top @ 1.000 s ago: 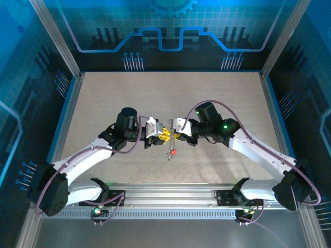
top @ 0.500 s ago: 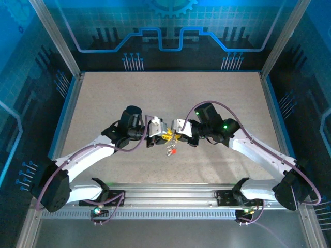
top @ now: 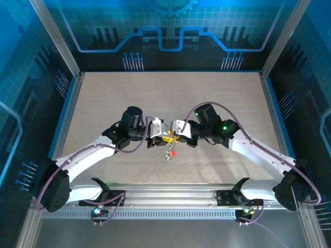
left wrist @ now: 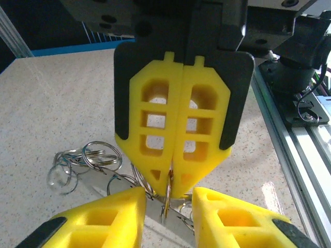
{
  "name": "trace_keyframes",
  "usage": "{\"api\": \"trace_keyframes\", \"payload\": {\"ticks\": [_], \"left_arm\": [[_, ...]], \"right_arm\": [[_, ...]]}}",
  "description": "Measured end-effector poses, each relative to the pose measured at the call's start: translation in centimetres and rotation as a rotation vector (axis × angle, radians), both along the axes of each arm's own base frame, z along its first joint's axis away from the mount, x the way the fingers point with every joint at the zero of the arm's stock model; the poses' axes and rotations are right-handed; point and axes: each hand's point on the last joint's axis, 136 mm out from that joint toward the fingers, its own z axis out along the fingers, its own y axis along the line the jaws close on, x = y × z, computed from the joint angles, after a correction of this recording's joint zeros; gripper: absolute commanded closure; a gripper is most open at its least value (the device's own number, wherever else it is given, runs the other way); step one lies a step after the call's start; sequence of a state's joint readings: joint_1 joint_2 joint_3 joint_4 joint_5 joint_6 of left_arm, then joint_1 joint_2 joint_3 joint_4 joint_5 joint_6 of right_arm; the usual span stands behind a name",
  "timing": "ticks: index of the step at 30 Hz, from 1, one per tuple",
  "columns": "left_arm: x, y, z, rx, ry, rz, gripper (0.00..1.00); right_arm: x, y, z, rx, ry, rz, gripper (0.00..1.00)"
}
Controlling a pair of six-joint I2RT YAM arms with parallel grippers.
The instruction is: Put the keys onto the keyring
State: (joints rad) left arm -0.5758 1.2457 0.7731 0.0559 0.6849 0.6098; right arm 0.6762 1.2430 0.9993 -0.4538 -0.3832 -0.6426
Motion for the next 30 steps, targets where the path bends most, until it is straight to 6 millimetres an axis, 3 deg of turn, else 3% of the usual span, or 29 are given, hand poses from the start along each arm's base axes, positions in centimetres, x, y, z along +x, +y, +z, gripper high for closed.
{"api": "trace_keyframes", "payload": {"ticks": [15, 18, 25, 30], "left_arm": [[0.1, 0.0, -0.2, 0.012, -0.019, -0.008, 1.0], [-0.1, 0.0, -0.2, 0.019, -0.022, -0.016, 1.0], [-0.1, -0.1, 0.7, 0.008, 0.0, -0.033, 1.0], [0.2, 0.3, 0.7, -0.055, 0.043, -0.024, 1.0]], "right_arm": [[0.0, 0.0, -0.1, -0.002, -0.009, -0.001, 1.0], [-0.1, 0.0, -0.1, 0.002, -0.011, -0.001, 1.0], [-0.2, -0.5, 1.0, 0.07, -0.005, 0.002, 0.81], [0.0, -1.4, 3.0, 0.143, -0.019, 0.006, 0.8]]}}
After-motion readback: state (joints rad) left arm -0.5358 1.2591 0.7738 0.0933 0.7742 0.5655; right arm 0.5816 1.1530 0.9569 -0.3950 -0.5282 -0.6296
